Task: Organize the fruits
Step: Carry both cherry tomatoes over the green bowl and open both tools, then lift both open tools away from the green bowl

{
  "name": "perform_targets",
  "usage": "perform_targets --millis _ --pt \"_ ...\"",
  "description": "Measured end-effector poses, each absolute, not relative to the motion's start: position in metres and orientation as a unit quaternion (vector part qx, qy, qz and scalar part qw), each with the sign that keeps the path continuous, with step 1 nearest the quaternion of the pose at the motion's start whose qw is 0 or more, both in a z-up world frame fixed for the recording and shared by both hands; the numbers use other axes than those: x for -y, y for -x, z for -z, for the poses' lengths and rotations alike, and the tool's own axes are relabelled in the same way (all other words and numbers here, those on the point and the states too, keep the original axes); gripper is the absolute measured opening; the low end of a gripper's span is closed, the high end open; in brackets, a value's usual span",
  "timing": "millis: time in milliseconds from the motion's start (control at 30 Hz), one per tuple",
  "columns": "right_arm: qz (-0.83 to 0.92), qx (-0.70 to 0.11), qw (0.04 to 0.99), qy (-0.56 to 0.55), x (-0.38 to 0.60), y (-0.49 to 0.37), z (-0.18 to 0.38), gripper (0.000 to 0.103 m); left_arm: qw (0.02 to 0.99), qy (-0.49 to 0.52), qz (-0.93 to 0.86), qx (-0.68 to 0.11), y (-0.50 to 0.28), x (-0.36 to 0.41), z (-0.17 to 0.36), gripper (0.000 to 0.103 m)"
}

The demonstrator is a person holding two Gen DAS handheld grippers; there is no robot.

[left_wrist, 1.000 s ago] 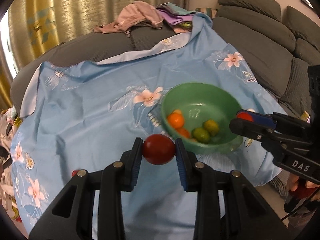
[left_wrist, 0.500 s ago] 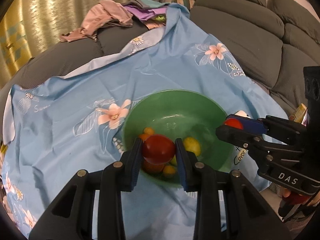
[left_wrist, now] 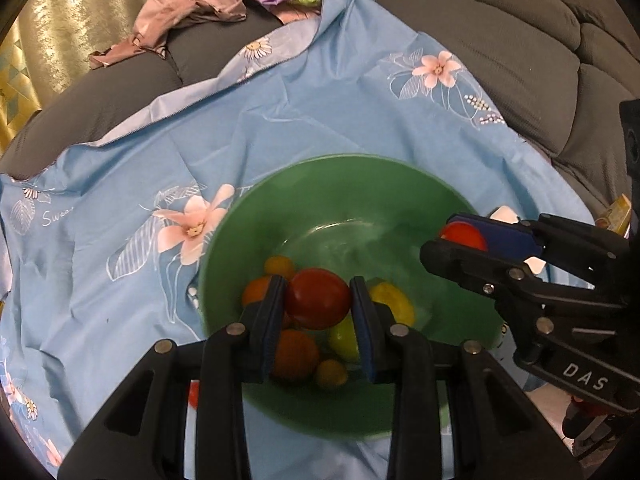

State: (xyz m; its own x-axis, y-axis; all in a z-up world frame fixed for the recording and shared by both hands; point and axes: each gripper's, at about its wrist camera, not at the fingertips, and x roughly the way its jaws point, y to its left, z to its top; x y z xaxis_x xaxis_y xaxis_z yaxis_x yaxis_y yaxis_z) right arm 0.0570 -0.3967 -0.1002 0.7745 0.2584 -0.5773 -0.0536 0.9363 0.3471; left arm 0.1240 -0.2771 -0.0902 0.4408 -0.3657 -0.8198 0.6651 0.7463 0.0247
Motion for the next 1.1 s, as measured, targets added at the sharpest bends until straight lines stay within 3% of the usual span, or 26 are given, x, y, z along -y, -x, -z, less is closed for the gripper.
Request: perform_targets --millis 1100 --pt "-0.067 -0.366 0.919 -0.128 0.392 -0.090 0.121 0.031 0.814 -0.209 0.296 -0.455 -0.146 0.293 0.129 0.033"
